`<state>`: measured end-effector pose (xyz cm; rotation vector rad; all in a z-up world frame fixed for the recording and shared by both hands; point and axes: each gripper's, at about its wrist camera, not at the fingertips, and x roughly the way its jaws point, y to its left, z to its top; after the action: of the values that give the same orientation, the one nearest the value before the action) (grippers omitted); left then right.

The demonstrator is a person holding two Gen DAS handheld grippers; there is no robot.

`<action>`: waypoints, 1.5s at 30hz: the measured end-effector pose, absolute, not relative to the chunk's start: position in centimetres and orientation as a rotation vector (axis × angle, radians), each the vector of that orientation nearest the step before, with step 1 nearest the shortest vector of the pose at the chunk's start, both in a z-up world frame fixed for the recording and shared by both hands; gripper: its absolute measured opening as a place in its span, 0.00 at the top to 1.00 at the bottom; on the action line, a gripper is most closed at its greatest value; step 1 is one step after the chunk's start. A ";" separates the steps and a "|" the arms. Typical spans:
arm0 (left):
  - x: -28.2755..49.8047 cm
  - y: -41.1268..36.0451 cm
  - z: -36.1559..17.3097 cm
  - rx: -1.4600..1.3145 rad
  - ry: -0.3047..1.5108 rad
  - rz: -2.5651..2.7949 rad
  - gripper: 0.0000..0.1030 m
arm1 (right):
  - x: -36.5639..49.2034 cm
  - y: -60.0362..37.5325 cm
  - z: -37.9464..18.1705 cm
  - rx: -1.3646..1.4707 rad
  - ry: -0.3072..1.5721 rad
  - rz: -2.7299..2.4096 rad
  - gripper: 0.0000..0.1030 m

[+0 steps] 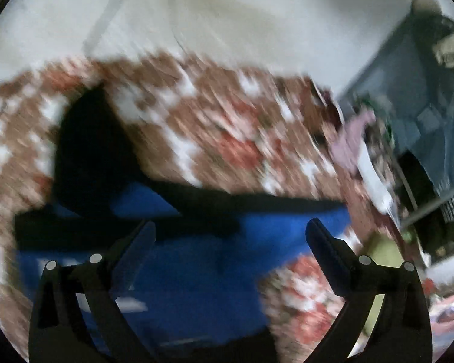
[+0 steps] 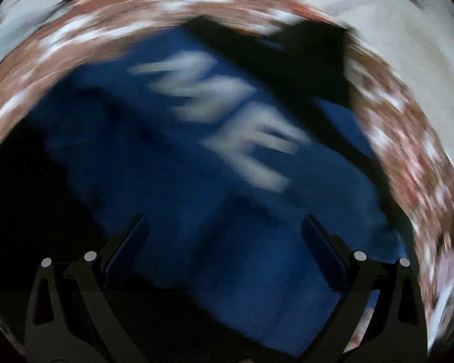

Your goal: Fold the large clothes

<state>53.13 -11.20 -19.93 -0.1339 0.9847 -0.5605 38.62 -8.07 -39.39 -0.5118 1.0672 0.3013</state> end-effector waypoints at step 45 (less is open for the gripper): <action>39.7 -33.9 -40.0 0.305 1.029 -0.324 0.05 | 36.1 -72.0 -43.1 0.501 1.204 -0.303 0.05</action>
<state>39.71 -33.87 -39.95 0.3049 1.0292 -0.3236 36.14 -71.96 -43.11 0.5012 1.2045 -0.3033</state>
